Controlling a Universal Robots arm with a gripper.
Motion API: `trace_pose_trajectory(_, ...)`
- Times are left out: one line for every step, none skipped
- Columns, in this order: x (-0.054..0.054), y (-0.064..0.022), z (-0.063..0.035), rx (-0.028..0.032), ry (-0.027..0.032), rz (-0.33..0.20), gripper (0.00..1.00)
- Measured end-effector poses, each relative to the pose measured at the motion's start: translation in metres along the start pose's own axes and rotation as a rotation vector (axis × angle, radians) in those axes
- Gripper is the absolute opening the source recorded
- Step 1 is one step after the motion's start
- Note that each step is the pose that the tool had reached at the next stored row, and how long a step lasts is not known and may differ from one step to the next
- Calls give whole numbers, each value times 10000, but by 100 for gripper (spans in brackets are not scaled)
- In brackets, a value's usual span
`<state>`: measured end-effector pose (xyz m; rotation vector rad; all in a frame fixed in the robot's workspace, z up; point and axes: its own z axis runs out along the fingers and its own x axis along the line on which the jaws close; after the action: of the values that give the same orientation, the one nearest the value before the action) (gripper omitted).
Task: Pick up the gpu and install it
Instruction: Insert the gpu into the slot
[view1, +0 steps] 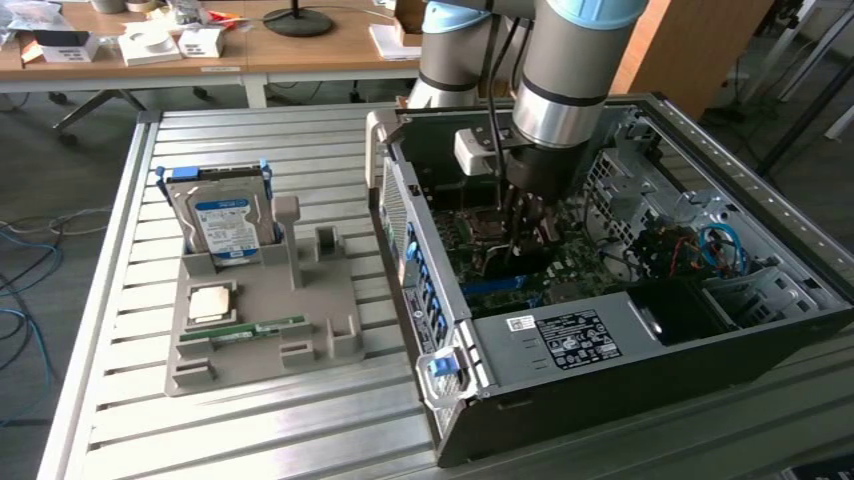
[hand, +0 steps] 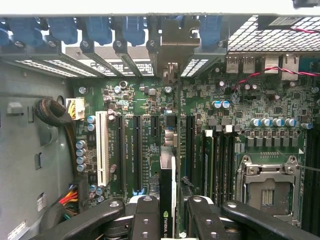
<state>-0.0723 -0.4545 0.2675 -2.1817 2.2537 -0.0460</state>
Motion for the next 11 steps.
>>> trace_pose_trajectory(0, 0, 0, 1, 0, 0, 26)
trace_pose_trajectory(0, 0, 0, 0, 0, 0, 26)
trace_pose_trajectory(0, 0, 4, 2, -2, 1, 26)
trace_pose_trajectory(0, 0, 5, 1, -2, 2, 26)
trace_pose_trajectory(0, 0, 4, 1, -2, 2, 26)
trace_pose_trajectory(0, 0, 4, 1, -1, 2, 26)
trace_pose_trajectory(0, 0, 4, 1, -1, 2, 26)
trace_pose_trajectory(0, 0, 4, 1, 0, 2, 26)
trace_pose_trajectory(0, 0, 4, 0, 0, 2, 26)
trace_pose_trajectory(0, 0, 7, 0, 0, 2, 26)
trace_pose_trajectory(0, 0, 11, 1, -2, 2, 26)
